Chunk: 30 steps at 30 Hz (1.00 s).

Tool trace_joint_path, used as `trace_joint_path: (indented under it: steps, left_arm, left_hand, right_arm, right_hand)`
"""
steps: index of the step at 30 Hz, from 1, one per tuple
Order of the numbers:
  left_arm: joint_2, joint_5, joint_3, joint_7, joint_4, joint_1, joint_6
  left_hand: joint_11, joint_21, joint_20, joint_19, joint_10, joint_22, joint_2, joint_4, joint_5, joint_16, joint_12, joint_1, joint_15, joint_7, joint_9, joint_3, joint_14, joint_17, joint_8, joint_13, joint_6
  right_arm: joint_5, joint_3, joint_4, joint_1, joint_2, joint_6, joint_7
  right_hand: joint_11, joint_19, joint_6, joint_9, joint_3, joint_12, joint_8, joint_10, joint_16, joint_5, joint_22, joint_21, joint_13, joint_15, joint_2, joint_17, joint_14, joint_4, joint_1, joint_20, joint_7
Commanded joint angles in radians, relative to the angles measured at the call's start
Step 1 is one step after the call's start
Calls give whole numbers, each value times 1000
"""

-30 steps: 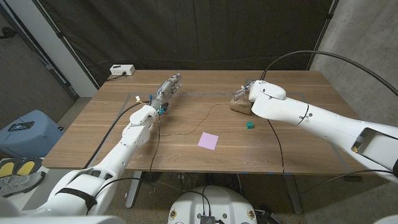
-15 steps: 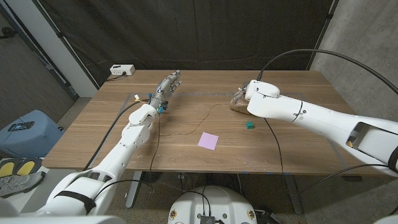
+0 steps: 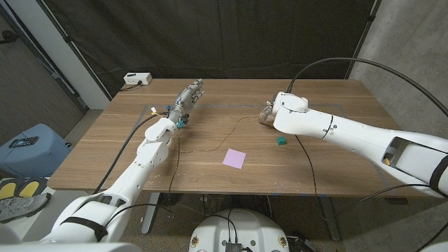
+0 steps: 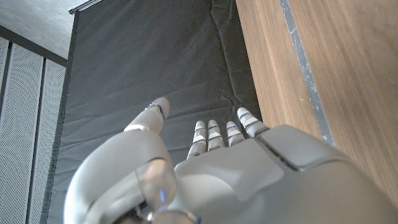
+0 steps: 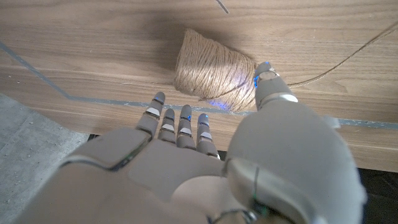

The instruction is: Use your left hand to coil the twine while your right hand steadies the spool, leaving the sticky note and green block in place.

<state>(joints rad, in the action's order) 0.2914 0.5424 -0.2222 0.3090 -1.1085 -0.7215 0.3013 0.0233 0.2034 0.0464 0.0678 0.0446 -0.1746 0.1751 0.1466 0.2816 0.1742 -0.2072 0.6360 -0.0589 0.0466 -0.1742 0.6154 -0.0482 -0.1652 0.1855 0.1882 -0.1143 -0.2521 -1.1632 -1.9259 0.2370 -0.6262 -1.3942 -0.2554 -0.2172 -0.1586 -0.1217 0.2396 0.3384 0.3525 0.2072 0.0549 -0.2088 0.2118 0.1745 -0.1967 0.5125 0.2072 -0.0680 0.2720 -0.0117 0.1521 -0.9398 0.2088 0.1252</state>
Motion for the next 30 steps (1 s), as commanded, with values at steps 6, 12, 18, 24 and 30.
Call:
trace_joint_path:
  steps: [6,12,18,24,30]
  left_arm:
    - [-2,1,2,8,11,4,-8]
    - [-4,3,1,14,18,7,-9]
    - [-3,2,-1,17,19,9,-15]
    - [-3,2,-5,25,26,15,-21]
    - [-4,2,-7,27,30,18,-24]
  left_hand:
    - [-2,-1,4,9,10,-2,0,6,10,4,-4,13,-10,2,-4,1,4,-3,0,4,-10]
    - [0,-1,3,9,12,-2,0,7,13,4,-4,15,-9,1,-4,1,6,-3,0,4,-12]
    - [0,-1,3,11,13,-2,0,7,15,4,-4,16,-9,1,-4,1,6,-3,0,4,-12]
    - [-1,-1,3,13,14,-2,0,8,18,4,-4,19,-10,1,-4,1,6,-3,1,4,-15]
    - [0,-1,5,12,14,-2,0,8,20,4,-4,20,-11,1,-5,0,7,-3,1,4,-18]
  right_arm:
    - [-93,-39,63,-15,36,-2,-79]
    - [-117,-44,79,-14,44,-2,-101]
    - [-123,-60,81,-23,36,-2,-111]
    - [-101,-76,78,-35,20,3,-105]
    - [-62,-96,92,-49,15,16,-82]
  right_hand:
    - [-1,-8,-16,12,35,34,6,15,-8,15,2,-1,29,2,-9,23,17,-2,-23,-1,81]
    - [-1,-15,-33,23,61,68,8,28,-9,18,1,0,54,0,-19,44,38,-1,-27,-1,81]
    - [-1,-21,-45,32,85,95,7,40,-7,19,1,0,70,1,-30,63,50,-2,-25,-1,81]
    - [-1,-22,-59,36,97,108,7,46,-7,20,1,0,75,0,-35,74,59,-2,-23,-1,81]
    - [-1,-27,-68,40,115,118,6,57,-9,19,0,0,75,-4,-39,84,74,0,-28,-1,81]
